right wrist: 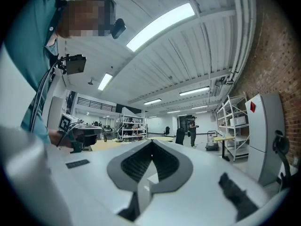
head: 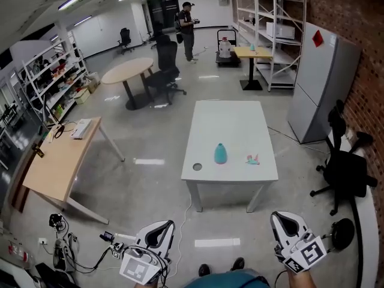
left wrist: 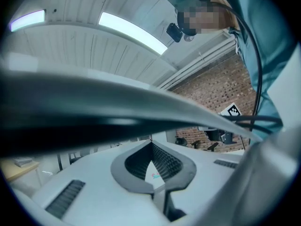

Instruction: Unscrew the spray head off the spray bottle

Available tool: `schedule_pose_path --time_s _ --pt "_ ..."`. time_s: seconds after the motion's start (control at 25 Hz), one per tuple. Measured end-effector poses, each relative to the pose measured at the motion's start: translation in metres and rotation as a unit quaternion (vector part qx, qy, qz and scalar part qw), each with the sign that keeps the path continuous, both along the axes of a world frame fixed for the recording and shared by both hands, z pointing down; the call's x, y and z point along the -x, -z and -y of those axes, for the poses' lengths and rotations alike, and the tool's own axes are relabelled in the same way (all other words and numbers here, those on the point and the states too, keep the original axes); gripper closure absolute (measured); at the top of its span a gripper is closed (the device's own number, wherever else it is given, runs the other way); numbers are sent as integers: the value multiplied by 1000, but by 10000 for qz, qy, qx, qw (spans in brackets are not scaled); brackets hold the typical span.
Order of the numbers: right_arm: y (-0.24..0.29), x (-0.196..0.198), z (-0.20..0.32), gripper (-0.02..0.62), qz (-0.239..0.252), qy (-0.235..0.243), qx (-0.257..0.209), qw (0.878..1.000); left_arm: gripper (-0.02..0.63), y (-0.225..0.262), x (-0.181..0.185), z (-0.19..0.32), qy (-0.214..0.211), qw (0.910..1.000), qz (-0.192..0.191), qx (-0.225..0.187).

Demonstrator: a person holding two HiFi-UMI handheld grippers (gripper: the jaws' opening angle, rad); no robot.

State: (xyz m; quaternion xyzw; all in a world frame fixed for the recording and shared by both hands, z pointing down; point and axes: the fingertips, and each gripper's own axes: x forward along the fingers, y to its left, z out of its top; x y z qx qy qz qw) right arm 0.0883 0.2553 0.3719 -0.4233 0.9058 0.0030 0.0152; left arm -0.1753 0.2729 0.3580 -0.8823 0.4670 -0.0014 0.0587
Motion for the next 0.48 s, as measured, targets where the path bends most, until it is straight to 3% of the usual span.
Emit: schedule_pose_path --time_s 0.2,0.48 --pt "0 17 -26 594 -103 -58 54 9999 601 6 19 -19 -58 9999 129 -85" --pt "2 7 -49 595 -240 34 91 9997 601 13 -1 -46 39 9997 61 -239"
